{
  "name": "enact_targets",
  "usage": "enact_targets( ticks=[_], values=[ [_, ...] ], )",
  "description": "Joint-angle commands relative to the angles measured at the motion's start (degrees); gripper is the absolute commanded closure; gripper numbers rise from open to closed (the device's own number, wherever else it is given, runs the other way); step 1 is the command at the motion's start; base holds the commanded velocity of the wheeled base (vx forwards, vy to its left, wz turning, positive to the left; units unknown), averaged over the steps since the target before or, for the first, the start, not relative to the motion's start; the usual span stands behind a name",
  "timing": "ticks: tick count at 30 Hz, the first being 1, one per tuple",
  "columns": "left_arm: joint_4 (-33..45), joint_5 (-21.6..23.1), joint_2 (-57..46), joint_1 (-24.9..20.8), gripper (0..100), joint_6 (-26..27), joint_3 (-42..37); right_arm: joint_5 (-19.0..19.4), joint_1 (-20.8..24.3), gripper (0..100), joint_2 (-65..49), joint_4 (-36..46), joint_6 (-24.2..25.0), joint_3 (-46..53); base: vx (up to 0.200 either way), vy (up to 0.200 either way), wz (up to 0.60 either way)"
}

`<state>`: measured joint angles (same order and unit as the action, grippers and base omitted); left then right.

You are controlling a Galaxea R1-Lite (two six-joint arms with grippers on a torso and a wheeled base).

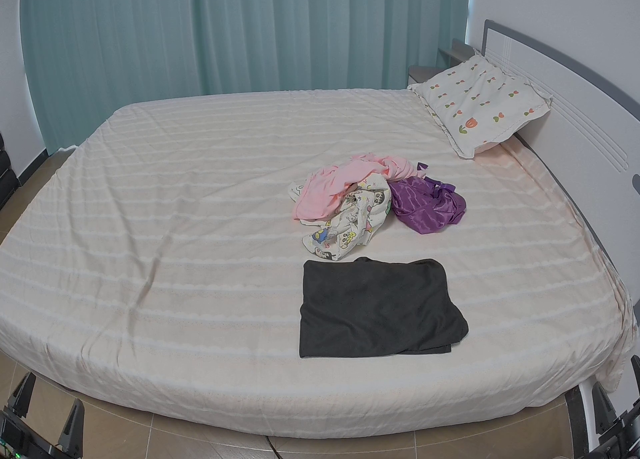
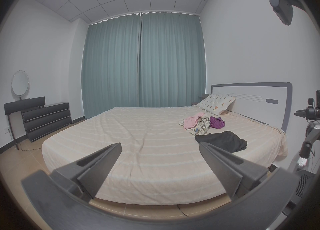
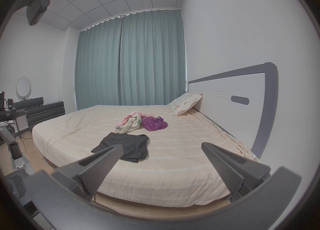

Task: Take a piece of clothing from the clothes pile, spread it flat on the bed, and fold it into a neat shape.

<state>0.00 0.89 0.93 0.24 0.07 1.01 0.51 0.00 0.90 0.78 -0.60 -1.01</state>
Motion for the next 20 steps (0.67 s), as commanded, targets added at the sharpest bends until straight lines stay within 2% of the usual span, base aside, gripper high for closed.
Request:
enact_targets(
  ticks=[1,20],
  values=[
    [0.0,-0.01,-0.57,0.02,0,0.01,-0.92,0.02,0.0,0,-0.81,0.01,-0.02,0.66,0.0,0.0,0.0],
    [0.0,-0.01,-0.49,0.02,0,0.01,-0.92,0.02,0.0,0,-0.81,0.01,0.07,0.66,0.0,0.0,0.0]
  ],
)
